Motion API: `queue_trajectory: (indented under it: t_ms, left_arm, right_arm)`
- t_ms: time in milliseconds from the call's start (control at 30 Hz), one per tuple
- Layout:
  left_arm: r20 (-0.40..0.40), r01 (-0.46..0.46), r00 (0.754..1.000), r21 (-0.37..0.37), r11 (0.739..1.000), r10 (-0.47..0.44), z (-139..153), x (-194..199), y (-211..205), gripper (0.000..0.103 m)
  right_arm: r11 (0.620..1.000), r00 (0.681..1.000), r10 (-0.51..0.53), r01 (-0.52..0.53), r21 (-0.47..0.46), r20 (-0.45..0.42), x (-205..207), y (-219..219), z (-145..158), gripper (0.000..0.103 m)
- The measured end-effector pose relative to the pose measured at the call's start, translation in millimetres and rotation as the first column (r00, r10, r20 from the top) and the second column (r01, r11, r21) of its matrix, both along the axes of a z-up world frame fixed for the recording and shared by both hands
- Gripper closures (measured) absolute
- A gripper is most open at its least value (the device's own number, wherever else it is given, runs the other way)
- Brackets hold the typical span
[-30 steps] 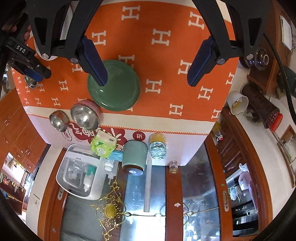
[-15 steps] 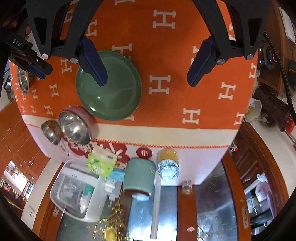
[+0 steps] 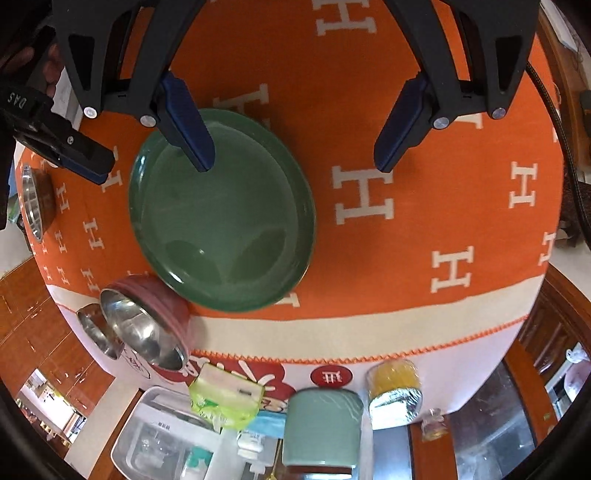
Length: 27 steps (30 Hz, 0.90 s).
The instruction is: Organize plates and bowls
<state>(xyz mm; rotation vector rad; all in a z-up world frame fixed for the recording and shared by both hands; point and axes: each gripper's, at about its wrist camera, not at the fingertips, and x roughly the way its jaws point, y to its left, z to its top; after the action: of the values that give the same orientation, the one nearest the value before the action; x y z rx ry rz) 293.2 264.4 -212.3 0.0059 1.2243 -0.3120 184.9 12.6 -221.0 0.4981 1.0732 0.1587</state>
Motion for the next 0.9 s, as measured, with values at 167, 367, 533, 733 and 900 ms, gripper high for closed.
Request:
queue_trajectory:
  t_ms: [167, 367, 533, 733, 900]
  left_arm:
    - [0.009, -0.001, 1.000, -0.071, 0.997, 0.002, -12, 8, -1, 0.016]
    - [0.004, 0.002, 1.000, -0.066, 0.998, -0.001, -26, 18, -5, 0.016]
    - [0.010, 0.000, 1.000, -0.095, 0.995, 0.001, -30, 21, -5, 0.016]
    - [0.021, 0.001, 1.000, -0.089, 0.996, 0.001, -35, 23, -8, 0.021]
    - [0.042, 0.021, 0.999, -0.079, 0.997, -0.018, -35, 24, -12, 0.033]
  right_arm:
    - [0.999, 1.000, 0.005, -0.005, 0.043, 0.005, 4, -2, -10, 0.033]
    - [0.997, 1.000, -0.004, 0.002, 0.073, 0.026, 10, -4, -19, 0.033]
    - [0.996, 0.999, 0.007, -0.012, 0.090, 0.053, 14, -2, -23, 0.033]
    - [0.996, 0.996, 0.014, -0.021, 0.086, 0.083, 18, 1, -27, 0.046]
    - [0.997, 0.997, -0.001, -0.006, 0.079, 0.083, 19, -2, -29, 0.061]
